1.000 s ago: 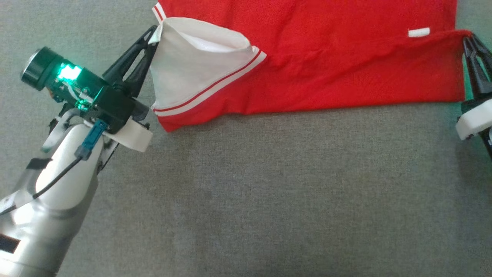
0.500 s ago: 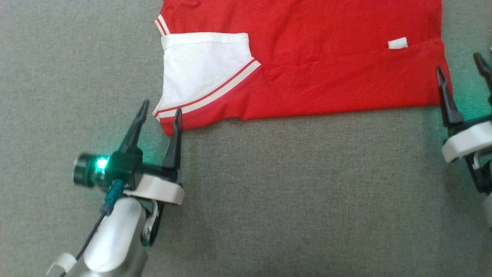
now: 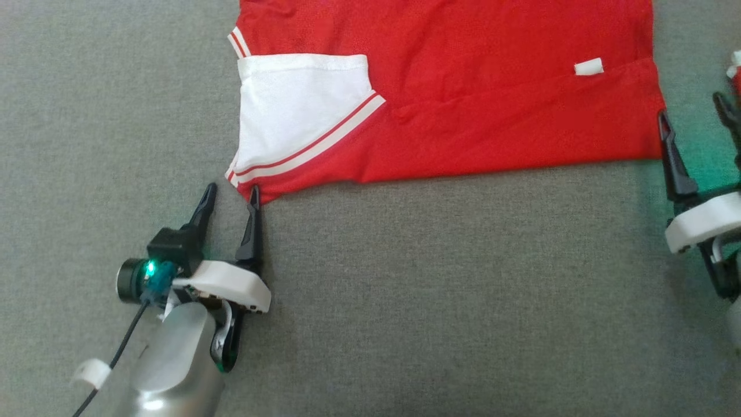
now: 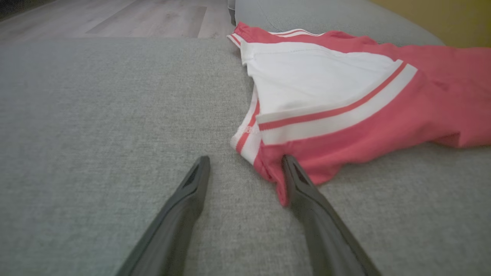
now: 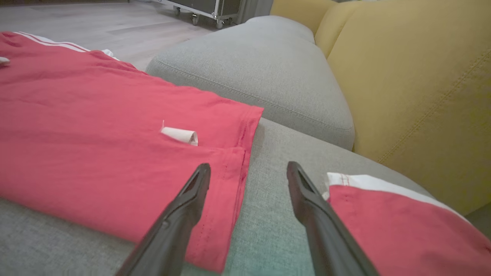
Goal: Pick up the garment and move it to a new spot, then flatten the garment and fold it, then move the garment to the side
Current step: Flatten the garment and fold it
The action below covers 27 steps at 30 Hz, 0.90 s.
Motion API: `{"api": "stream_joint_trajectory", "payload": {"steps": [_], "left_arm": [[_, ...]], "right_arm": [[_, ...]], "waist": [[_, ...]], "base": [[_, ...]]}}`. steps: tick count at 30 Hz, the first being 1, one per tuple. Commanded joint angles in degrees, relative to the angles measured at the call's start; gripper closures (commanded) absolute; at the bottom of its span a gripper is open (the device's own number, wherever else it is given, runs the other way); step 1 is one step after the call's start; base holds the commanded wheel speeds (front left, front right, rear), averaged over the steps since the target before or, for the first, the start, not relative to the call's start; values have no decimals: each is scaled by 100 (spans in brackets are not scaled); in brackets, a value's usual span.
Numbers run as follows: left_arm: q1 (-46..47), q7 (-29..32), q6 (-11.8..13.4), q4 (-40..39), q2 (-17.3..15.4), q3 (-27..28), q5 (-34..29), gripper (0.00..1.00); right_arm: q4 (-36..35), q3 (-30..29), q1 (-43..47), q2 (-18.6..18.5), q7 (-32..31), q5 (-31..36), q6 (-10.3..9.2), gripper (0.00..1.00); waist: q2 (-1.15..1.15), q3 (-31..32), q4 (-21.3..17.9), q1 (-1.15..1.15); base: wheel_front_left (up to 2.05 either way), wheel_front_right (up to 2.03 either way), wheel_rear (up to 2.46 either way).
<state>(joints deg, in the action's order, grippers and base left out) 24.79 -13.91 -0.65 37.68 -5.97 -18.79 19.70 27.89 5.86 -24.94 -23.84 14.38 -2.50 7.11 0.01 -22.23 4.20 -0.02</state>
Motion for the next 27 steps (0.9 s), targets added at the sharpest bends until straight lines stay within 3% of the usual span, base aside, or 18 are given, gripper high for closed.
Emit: {"api": "stream_joint_trajectory", "payload": {"steps": [1,2,3,8,15,16,18,19,27], "left_arm": [[72,141,-33,162,6,58,26,0],[106,133,-85,203,13,28,29,24],[142,122,-144,237,18,-13,21,100],[285,4,-317,202,-75,-244,-178,100],[417,-101,-147,-206,-335,-388,-661,100],[413,-103,-136,-255,-351,-393,-693,100],[385,-105,-122,-357,-380,-398,-742,100],[357,-106,-112,-389,-404,-408,-775,100],[-266,-107,-76,-763,-753,-421,-888,100]], "right_arm": [[-85,79,126,-33,62,-27,37,0],[-6,101,118,-19,62,-72,37,0],[89,136,105,-6,51,-124,37,0],[556,289,-72,9,-150,-370,37,0],[1156,485,-269,-41,-759,-781,37,0],[1192,535,-255,-27,-880,-890,37,8],[1200,663,-202,-46,-1092,-1130,37,92],[1174,727,-166,-85,-1159,-1236,37,100],[679,835,364,-525,-1227,-1815,37,100]], "waist": [[-1,7,12,2],[-1,13,24,2],[-1,24,40,2],[-1,100,138,2],[-1,190,316,2],[-1,206,329,2],[-1,245,354,2],[-1,274,363,2],[-1,682,278,2]], "base": [[0,0,0],[0,0,0],[0,0,0],[0,0,0],[0,0,0],[0,0,0],[0,0,0],[0,0,0],[0,0,0]]}}
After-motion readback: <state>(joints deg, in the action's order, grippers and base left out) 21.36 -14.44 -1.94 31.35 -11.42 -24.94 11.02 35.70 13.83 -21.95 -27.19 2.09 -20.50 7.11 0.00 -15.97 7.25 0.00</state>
